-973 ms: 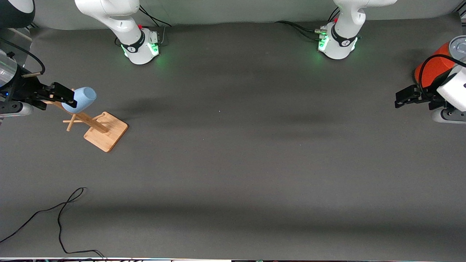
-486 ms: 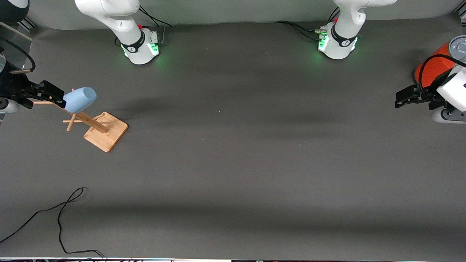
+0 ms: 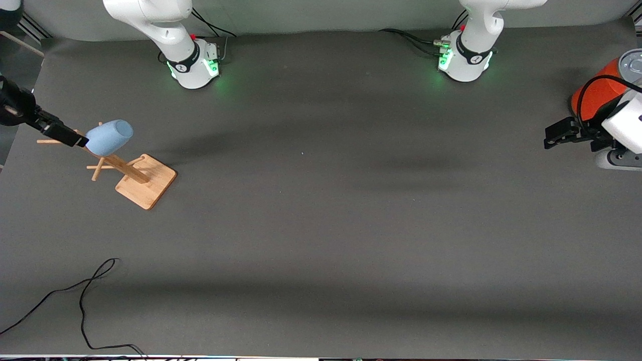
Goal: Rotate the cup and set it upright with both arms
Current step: 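Move the right gripper toward the blue cup on the wooden stand, then close the right gripper around the blue cup's body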
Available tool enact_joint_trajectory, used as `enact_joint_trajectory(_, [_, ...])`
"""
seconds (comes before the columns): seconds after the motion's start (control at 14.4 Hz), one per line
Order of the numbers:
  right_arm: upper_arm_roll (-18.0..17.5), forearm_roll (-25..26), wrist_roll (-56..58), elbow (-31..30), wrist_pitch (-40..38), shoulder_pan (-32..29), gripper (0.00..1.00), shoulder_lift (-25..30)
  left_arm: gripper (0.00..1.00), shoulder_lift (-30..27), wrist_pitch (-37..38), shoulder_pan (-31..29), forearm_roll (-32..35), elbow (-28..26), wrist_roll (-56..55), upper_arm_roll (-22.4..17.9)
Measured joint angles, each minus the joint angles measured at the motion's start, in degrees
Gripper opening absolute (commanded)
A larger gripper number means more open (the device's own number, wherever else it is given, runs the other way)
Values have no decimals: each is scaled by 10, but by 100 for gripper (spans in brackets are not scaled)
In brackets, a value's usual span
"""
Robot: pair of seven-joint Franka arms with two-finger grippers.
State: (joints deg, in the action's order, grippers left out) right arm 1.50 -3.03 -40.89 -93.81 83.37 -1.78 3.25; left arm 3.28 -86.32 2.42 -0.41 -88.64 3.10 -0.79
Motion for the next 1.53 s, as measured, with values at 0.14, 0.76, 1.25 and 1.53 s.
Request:
enact_joint_trajectory(0.14, [34,-44,-86,-31,-1,-2,100,11,100,0,0,0,0,0,0,0])
enact_joint_trajectory(0.76, [104,-70,-117,-274,127,-5,100,124,100,0,0,0,0,0,0,0])
enact_joint_trajectory(1.25, [105,-81,-118,-330,190,-5,100,132,100,0,0,0,0,0,0,0])
enact_joint_trajectory(1.53, [107,-97,-118,-342,203,-5,100,128,100,0,0,0,0,0,0,0])
